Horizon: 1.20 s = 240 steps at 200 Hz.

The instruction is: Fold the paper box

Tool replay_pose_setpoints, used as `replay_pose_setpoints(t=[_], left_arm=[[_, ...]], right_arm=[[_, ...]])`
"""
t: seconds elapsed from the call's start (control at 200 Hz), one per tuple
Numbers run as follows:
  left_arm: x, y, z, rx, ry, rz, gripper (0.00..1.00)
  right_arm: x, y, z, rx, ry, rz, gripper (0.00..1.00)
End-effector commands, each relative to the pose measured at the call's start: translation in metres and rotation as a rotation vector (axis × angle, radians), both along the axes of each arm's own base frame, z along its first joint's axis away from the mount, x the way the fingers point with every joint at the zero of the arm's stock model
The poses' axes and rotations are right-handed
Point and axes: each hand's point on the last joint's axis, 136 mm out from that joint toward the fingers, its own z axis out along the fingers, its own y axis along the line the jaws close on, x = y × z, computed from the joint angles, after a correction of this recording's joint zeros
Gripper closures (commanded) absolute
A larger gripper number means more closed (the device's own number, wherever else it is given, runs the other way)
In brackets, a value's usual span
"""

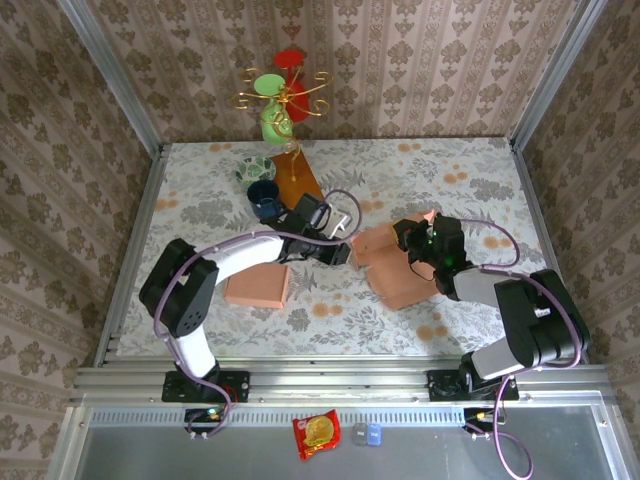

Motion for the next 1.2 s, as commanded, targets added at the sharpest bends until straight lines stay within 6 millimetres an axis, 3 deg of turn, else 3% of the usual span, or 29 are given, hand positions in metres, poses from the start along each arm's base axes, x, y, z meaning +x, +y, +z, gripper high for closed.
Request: replay_pose_setpoints(t=[0.0, 0.545, 1.195], left_arm=[[0.007, -0.003, -0.007, 0.002, -0.086, -0.043, 0.75], [0.003, -0.025, -0.017, -0.034, -0.186, -0.218, 0.73], [-0.001, -0.042, -0.002, -0.053, -0.248, -0.287, 0.84]], right_arm=[[-0.003, 0.001, -0.003, -0.017, -0.021, 0.027, 1.00], [0.002, 0.004, -0.002, -0.003, -0.013, 0.041, 1.00], [0.007, 0.006, -0.001, 0.023, -0.013, 0.037, 1.00]])
